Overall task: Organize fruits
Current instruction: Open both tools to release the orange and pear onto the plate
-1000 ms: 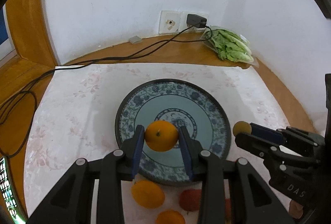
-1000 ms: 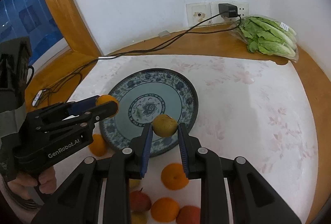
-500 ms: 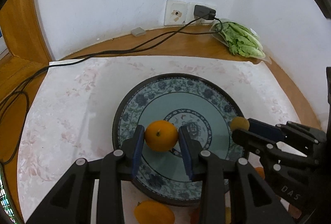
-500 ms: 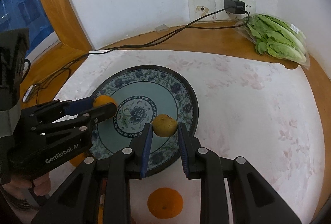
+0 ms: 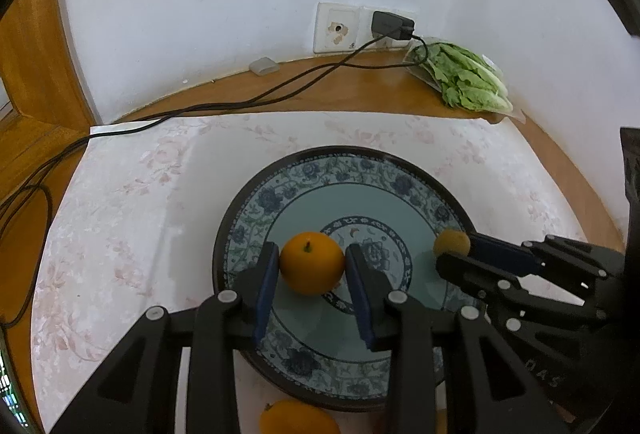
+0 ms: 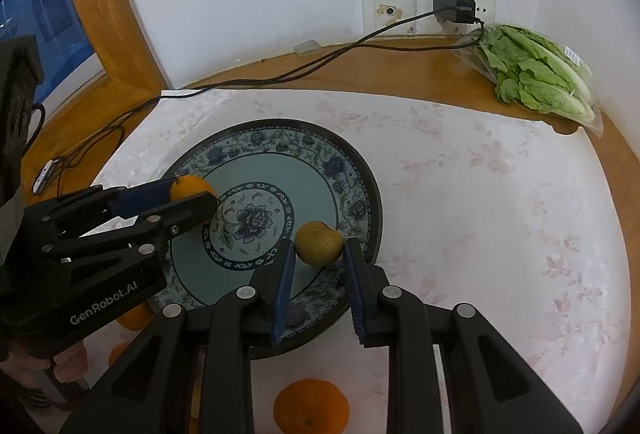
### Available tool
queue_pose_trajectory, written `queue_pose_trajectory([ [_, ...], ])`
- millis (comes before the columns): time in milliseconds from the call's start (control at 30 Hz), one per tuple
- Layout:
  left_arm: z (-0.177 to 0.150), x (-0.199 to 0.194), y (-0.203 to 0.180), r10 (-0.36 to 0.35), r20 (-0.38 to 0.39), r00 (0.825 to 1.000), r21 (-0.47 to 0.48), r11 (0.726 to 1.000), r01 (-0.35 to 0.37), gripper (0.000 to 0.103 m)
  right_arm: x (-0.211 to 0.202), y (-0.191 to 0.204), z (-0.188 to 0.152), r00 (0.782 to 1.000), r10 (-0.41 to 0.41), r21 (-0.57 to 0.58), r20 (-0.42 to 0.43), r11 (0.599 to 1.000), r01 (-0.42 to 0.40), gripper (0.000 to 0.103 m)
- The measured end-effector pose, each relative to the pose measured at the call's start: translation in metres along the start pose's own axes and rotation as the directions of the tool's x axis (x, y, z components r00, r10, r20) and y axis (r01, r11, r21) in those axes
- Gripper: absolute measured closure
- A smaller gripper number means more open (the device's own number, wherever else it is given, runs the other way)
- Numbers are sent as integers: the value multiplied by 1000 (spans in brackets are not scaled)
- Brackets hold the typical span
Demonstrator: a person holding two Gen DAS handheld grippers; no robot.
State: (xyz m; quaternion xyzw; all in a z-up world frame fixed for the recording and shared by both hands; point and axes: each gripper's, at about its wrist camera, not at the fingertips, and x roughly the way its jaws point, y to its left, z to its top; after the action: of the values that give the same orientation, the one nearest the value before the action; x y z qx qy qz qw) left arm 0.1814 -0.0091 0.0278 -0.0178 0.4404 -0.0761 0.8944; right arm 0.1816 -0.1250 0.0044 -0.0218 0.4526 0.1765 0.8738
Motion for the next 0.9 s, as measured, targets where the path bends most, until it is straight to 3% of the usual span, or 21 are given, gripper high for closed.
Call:
queue_pose_trajectory([
  [133, -1, 0, -1, -2, -6, 1000, 9, 1000, 2, 67, 0, -1, 0, 1000, 3, 13, 2, 1000, -3, 77],
  [367, -4, -18, -5, 9, 29, 1000, 34, 999, -10, 46, -11, -6, -2, 999, 34, 62, 15, 997, -35, 69],
  [900, -29, -60, 1, 3, 2, 1000, -22, 1000, -3, 42, -66, -1, -21, 997, 24, 73, 70, 997, -30, 63],
])
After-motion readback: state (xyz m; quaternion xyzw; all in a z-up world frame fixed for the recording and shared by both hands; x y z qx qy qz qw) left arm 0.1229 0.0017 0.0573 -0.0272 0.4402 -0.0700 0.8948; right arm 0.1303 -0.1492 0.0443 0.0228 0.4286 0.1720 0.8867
